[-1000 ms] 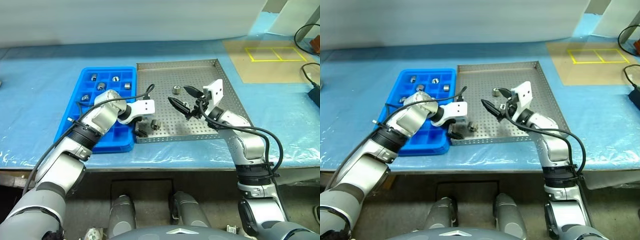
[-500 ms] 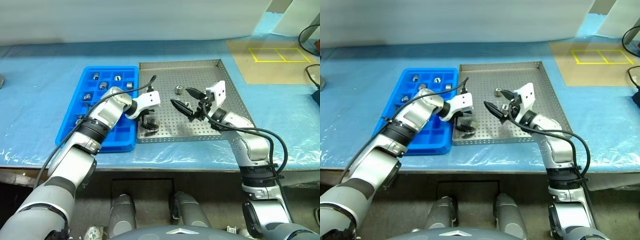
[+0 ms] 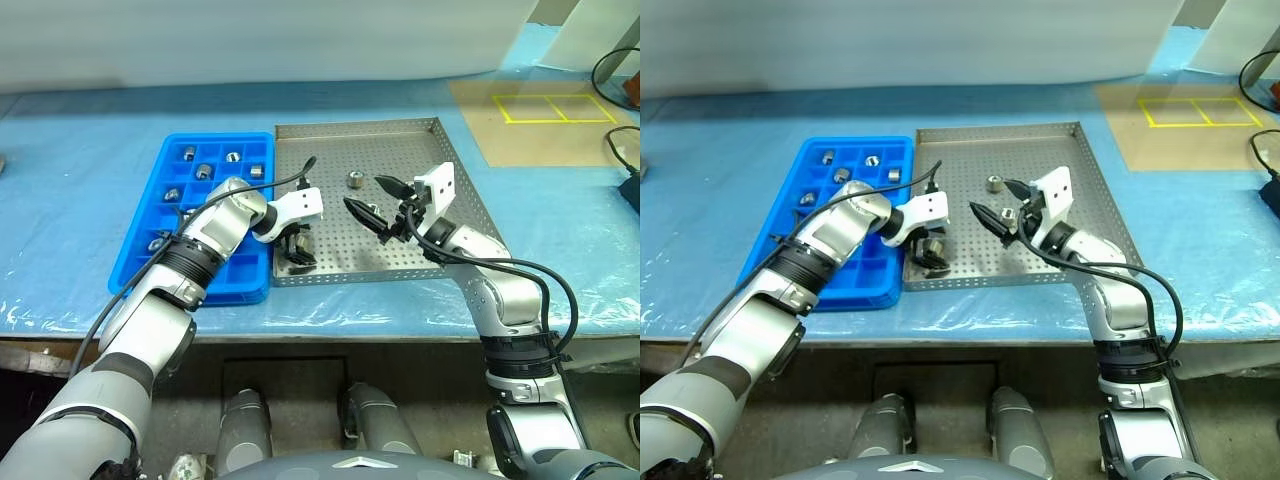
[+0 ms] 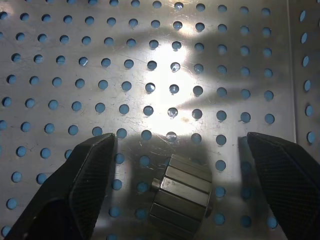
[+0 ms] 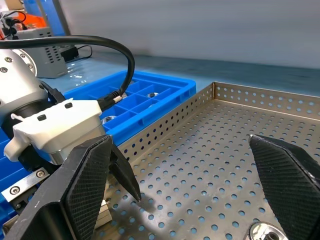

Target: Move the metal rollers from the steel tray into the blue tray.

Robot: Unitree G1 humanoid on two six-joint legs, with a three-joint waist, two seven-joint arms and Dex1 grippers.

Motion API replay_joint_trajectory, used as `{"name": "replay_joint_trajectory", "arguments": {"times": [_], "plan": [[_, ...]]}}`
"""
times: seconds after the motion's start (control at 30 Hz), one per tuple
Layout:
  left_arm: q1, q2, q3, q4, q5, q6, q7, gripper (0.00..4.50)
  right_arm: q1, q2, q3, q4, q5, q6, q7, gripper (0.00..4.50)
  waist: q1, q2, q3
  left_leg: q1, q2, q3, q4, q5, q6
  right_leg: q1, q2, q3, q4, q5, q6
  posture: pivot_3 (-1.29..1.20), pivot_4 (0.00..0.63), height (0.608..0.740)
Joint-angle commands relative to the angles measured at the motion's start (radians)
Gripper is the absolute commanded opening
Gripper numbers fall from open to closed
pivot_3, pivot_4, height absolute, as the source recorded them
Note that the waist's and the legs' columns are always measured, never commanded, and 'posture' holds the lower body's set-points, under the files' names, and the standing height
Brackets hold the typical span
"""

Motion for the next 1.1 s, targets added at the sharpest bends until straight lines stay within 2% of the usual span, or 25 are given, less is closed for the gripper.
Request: {"name": "replay_joint_trajectory", "arguments": {"times": [0.03,0.2,0.47,0.6,0.83,0.9,1.1], "plan": [[-0.024,0.042,-0.006,0.0,0.015,-0.032,-0.024,4.49,-0.004,-0.004,-0.005,-0.041,0.008,-0.015,-0.001,4.5,-0.001,0.0,0.0,0.0,0.0,0.0,0.0,0.0,0.0,0.0,0.0,0.0,0.0,0.0,0.0,-0.29,0.15,0.74],[-0.043,0.084,-0.017,0.012,0.018,-0.063,-0.088,4.49,-0.006,-0.002,-0.002,-0.035,0.006,-0.019,0.0,4.5,-0.001,0.0,0.0,0.0,0.0,0.0,0.0,0.0,0.0,0.0,0.0,0.001,0.0,0.0,0.0,-0.29,0.15,0.74],[-0.037,0.061,-0.025,0.05,0.044,-0.123,-0.05,4.49,-0.01,0.002,0.0,-0.029,-0.001,-0.025,-0.006,4.5,0.002,0.0,0.0,0.001,0.0,0.0,0.0,0.0,0.0,0.0,0.0,0.0,0.0,0.0,0.0,-0.29,0.15,0.74],[-0.038,0.047,-0.02,0.057,0.047,-0.122,-0.042,3.56,-0.005,0.002,-0.001,-0.033,-0.001,-0.025,-0.01,4.5,0.003,0.0,0.0,0.001,0.0,0.0,0.0,0.0,0.0,0.0,0.0,0.0,0.0,0.0,0.0,-0.3,0.15,0.74],[-0.016,0.034,-0.018,0.03,0.037,-0.112,-0.044,3.56,0.002,0.006,0.004,-0.041,-0.001,-0.024,-0.019,4.5,0.008,0.0,0.0,0.001,0.0,0.0,0.0,0.0,0.0,0.001,-0.001,0.0,0.0,0.0,0.0,-0.3,0.15,0.74],[-0.003,0.038,-0.017,0.004,0.028,-0.106,-0.058,3.18,0.003,0.005,0.003,-0.042,-0.001,-0.024,-0.019,4.5,0.008,0.0,0.0,0.001,-0.001,0.0,0.0,0.0,0.0,0.001,-0.001,0.0,0.0,0.0,0.0,-0.3,0.15,0.74],[0.029,0.017,-0.005,-0.02,0.025,-0.108,-0.022,3.18,0.001,0.005,0.003,-0.038,-0.003,-0.026,-0.02,4.5,0.012,0.0,0.0,0.001,-0.001,0.0,0.0,0.0,0.0,0.002,-0.001,0.0,0.0,0.0,0.0,-0.3,0.15,0.74]]}}
